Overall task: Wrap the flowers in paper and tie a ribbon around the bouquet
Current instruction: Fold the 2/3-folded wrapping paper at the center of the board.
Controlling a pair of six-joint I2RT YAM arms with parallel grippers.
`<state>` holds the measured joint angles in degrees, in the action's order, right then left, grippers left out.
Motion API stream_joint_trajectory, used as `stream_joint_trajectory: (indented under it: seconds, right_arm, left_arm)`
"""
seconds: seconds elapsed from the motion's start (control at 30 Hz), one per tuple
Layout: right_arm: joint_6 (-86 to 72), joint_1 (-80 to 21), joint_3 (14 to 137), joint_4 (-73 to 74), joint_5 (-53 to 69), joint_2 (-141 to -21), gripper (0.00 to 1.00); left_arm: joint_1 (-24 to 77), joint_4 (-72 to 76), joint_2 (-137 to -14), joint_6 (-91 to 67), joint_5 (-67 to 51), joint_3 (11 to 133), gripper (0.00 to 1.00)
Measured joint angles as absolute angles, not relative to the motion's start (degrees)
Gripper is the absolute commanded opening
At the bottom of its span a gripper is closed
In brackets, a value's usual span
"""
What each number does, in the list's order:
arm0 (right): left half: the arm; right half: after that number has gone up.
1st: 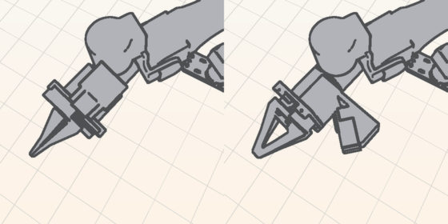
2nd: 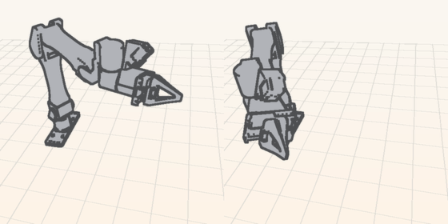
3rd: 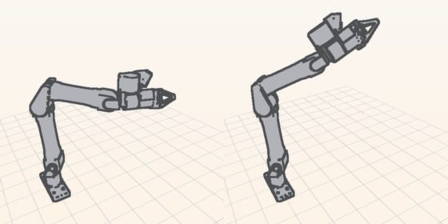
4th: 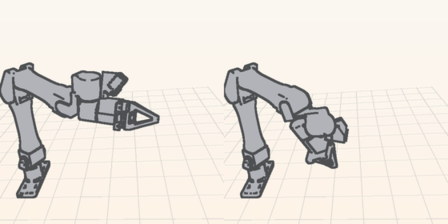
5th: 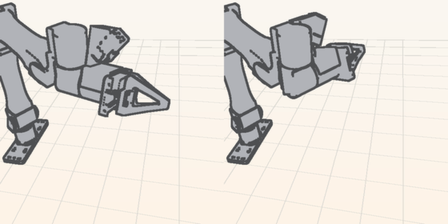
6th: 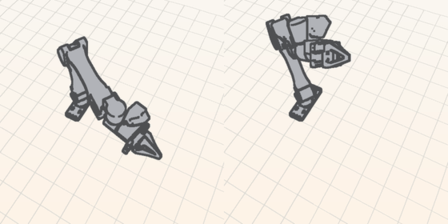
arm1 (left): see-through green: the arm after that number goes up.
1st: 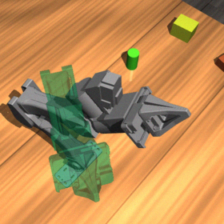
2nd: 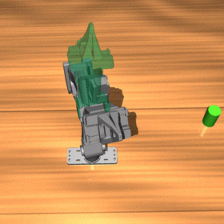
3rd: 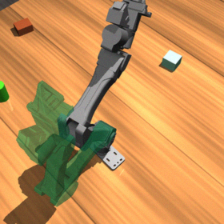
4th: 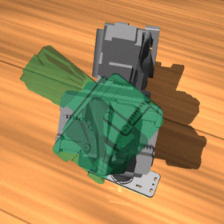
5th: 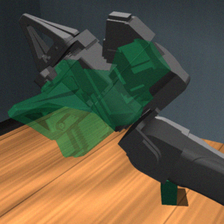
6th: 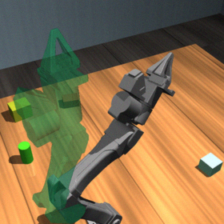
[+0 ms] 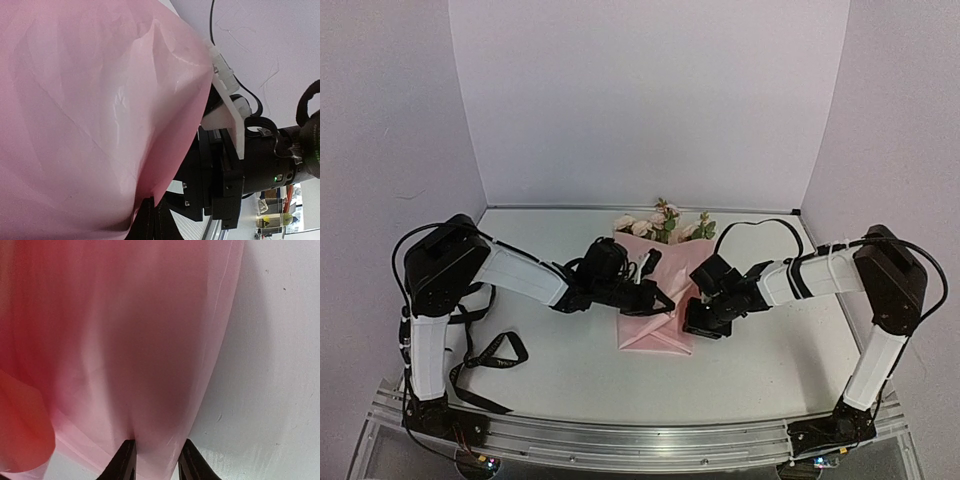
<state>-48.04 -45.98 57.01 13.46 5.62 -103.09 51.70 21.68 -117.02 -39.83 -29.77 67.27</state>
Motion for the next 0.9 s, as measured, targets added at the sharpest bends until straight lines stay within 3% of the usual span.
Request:
stream_joint_trajectory:
  seconds: [0.33,0.67,0.9]
  right_arm:
    - [-50.0,-45.9,54.4,13.0,4.8,-100.9,0.53]
    - [-48.1,-41.4,51.4,14.6,5.4,-85.5,0.73]
    - [-47.4,-35.9,57.8,14.6,10.2,-88.9,0.78]
  left_arm:
    - [51.1,26.1,-121.3,-42.8,-33.7,68.5,0.0]
    - [50.1,27.4,-121.4,-43.6,-36.3,68.7,0.0]
    - [50.1,27.5,-122.6,-43.5,-37.0,70.1,0.0]
